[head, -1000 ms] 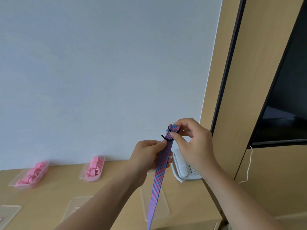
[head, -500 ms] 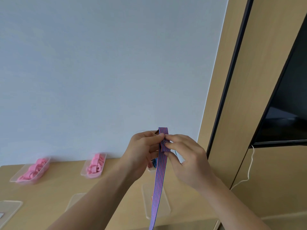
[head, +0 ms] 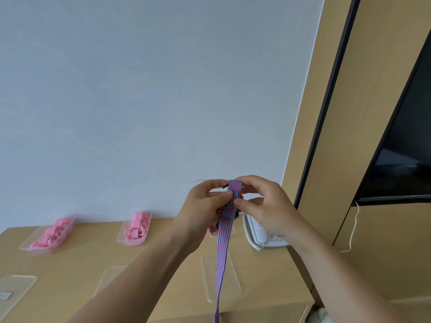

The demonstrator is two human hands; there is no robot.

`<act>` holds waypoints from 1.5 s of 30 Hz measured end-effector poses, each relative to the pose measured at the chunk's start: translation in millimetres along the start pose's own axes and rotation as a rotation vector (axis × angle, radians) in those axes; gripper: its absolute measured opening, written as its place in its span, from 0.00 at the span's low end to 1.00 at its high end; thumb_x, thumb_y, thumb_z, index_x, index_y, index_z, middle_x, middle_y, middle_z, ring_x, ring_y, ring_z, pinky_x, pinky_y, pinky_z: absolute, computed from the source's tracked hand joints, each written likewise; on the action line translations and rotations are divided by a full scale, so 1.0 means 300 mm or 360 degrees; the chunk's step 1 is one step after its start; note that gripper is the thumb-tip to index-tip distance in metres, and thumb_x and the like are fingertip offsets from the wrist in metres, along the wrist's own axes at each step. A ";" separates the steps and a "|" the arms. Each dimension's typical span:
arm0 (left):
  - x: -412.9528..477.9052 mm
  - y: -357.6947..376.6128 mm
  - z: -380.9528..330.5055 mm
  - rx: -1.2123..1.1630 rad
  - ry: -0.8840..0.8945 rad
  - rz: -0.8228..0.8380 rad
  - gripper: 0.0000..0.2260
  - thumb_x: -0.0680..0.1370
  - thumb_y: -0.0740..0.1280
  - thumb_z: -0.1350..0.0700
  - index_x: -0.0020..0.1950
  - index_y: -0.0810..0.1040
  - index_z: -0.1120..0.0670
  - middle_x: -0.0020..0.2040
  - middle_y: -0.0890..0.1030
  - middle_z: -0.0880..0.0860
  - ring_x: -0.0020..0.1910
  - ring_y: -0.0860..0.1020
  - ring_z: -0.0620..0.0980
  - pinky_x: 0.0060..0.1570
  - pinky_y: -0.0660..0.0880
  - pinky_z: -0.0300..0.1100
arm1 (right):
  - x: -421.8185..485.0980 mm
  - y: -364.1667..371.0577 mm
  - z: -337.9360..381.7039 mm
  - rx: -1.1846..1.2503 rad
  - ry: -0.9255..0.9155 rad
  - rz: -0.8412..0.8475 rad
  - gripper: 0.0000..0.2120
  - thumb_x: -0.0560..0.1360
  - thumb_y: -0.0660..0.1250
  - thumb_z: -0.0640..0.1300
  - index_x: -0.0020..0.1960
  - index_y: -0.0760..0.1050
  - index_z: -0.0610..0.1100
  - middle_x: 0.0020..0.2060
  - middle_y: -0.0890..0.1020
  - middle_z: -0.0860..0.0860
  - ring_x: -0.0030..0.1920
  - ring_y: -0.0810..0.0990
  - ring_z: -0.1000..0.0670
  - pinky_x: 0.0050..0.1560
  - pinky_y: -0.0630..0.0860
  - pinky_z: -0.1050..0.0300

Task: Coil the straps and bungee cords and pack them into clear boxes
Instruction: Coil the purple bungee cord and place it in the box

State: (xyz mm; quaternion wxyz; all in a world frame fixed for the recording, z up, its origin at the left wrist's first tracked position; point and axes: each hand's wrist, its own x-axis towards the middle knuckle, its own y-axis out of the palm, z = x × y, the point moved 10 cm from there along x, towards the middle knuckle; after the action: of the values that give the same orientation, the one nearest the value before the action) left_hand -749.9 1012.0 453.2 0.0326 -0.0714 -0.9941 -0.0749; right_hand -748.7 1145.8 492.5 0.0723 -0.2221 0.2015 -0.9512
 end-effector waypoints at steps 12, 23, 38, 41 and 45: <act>-0.001 0.005 0.041 0.0085 -0.0144 0.0028 0.16 0.80 0.72 0.48 0.56 0.80 0.61 0.47 0.86 0.58 0.44 0.85 0.60 0.58 0.75 0.70 | 0.021 -0.030 0.020 0.0117 -0.0061 -0.0189 0.18 0.71 0.72 0.29 0.52 0.81 0.49 0.44 0.87 0.54 0.47 0.85 0.52 0.52 0.81 0.51; -0.026 0.033 0.106 -0.0193 -0.0221 -0.0077 0.18 0.84 0.64 0.47 0.56 0.82 0.62 0.47 0.86 0.61 0.41 0.84 0.57 0.58 0.81 0.60 | 0.037 -0.033 -0.001 0.0170 -0.0051 -0.0366 0.17 0.71 0.74 0.31 0.52 0.82 0.51 0.42 0.86 0.53 0.45 0.85 0.51 0.50 0.83 0.45; -0.019 -0.002 0.135 0.0019 -0.0400 -0.0080 0.20 0.81 0.68 0.43 0.56 0.84 0.60 0.48 0.87 0.62 0.48 0.86 0.63 0.54 0.83 0.57 | 0.018 -0.021 0.014 -0.0002 -0.0197 -0.0402 0.18 0.72 0.72 0.30 0.55 0.82 0.50 0.44 0.85 0.55 0.44 0.83 0.51 0.48 0.81 0.52; -0.018 -0.012 0.128 0.0021 -0.0364 -0.0095 0.18 0.81 0.68 0.44 0.56 0.84 0.59 0.49 0.87 0.62 0.50 0.86 0.65 0.56 0.83 0.58 | 0.016 -0.020 0.020 -0.0006 -0.0230 -0.0423 0.19 0.72 0.72 0.30 0.56 0.82 0.50 0.45 0.85 0.55 0.43 0.83 0.50 0.49 0.81 0.52; -0.016 -0.016 0.123 0.0020 -0.0346 -0.0114 0.18 0.81 0.68 0.44 0.55 0.84 0.59 0.48 0.87 0.62 0.48 0.86 0.64 0.56 0.82 0.58 | 0.013 -0.020 0.041 -0.0023 -0.0256 -0.0419 0.21 0.72 0.72 0.30 0.54 0.81 0.55 0.44 0.85 0.56 0.41 0.83 0.49 0.48 0.81 0.55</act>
State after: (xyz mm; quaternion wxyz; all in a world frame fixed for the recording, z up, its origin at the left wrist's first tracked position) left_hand -747.8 1012.4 415.7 -0.0775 -0.0434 -0.9941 -0.0617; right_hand -746.7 1146.1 506.6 -0.0389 -0.3225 0.1712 -0.9302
